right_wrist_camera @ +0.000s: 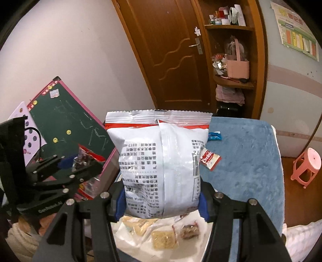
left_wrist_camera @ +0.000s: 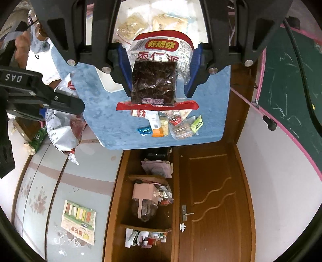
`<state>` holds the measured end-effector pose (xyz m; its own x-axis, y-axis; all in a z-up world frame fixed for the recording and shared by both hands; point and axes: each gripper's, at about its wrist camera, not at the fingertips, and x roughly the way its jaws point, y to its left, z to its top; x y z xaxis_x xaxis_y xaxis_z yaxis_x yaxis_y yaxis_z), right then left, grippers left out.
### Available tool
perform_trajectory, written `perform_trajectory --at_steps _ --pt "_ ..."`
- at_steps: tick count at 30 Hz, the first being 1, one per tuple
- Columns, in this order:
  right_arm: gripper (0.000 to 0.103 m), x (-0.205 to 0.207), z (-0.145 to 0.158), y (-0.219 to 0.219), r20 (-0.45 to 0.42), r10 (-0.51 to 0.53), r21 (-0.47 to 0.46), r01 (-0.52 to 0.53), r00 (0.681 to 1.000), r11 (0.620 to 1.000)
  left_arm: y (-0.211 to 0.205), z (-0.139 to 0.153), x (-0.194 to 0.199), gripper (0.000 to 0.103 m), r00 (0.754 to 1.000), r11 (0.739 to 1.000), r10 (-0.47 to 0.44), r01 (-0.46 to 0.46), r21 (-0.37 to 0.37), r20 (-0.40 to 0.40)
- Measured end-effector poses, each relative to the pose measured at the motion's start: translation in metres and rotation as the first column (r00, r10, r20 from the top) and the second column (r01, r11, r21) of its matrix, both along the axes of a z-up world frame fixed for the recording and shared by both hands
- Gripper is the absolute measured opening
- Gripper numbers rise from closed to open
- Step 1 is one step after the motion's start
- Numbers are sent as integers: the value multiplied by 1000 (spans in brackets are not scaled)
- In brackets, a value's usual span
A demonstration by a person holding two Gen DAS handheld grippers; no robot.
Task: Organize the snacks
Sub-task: 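Lower the dark nut bag into the tray with left tool while right tool lowers white chip bag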
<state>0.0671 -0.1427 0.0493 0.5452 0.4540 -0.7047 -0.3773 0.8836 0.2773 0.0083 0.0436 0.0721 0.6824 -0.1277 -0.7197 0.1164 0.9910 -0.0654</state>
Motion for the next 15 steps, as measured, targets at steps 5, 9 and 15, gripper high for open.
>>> perform_trajectory --at_steps 5,9,15 --pt "57 -33 -10 -5 33 -20 15 20 999 1000 -14 -21 -25 50 1000 999 5 -5 -42 -6" --pt "57 -54 -24 -6 62 -47 10 46 997 999 -23 -41 -31 50 999 998 31 -32 -47 -21" --pt "57 -67 -54 -3 60 -89 -48 92 994 995 -27 -72 -33 51 995 996 94 -94 -1 -35"
